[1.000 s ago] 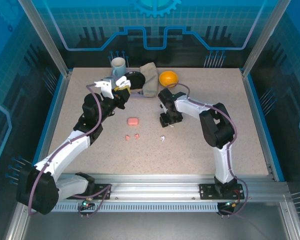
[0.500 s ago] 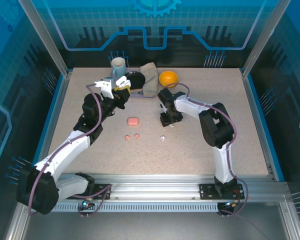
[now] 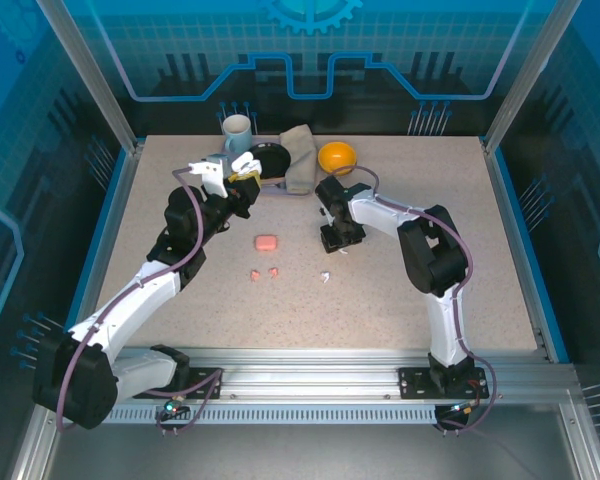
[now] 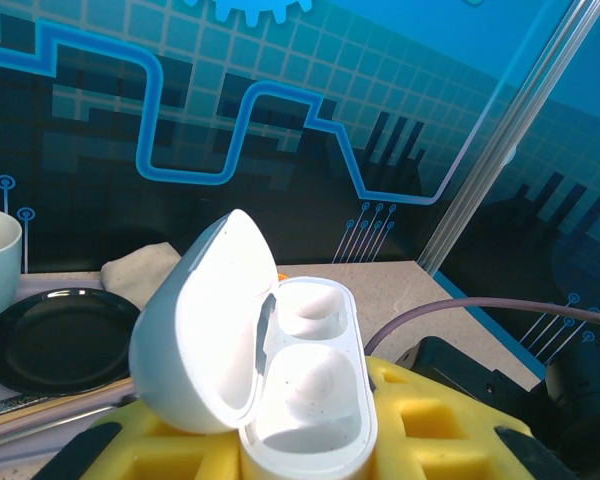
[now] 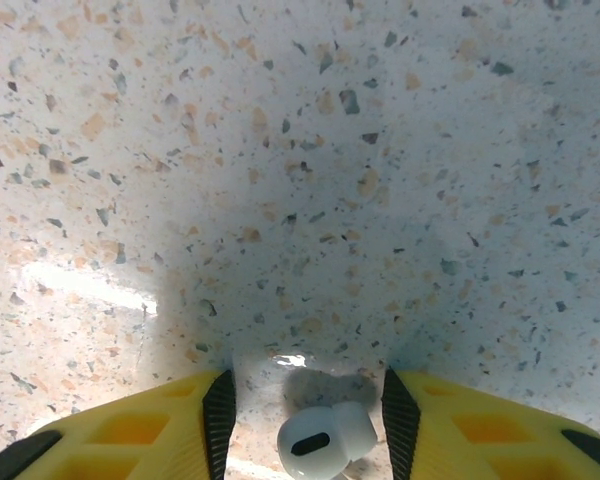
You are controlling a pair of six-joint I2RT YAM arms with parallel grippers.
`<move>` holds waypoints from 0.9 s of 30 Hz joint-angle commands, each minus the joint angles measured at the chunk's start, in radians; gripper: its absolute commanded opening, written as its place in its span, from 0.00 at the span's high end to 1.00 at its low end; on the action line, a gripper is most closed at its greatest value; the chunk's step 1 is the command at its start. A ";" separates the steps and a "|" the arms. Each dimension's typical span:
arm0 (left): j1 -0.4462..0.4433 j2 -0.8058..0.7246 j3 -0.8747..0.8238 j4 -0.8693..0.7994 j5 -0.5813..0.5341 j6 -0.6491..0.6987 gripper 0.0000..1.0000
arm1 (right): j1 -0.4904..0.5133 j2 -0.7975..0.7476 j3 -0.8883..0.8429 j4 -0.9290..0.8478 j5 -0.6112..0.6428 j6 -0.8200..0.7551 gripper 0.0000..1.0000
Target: Insert the wireless bluetooth earbuds into the charging case
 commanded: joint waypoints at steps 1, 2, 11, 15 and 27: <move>-0.007 0.006 0.029 0.031 0.009 0.013 1.00 | -0.013 -0.014 -0.034 -0.026 0.021 0.010 0.55; -0.007 0.005 0.029 0.031 0.010 0.013 1.00 | -0.015 -0.018 -0.037 -0.025 0.019 0.009 0.55; -0.012 0.010 0.031 0.034 0.009 0.010 1.00 | -0.022 -0.034 -0.052 -0.019 0.011 0.008 0.56; -0.012 0.011 0.034 0.033 0.009 0.010 1.00 | -0.022 -0.031 -0.060 -0.010 0.003 0.010 0.56; -0.016 0.016 0.038 0.033 0.010 0.011 1.00 | -0.022 -0.029 -0.072 -0.003 -0.008 0.013 0.64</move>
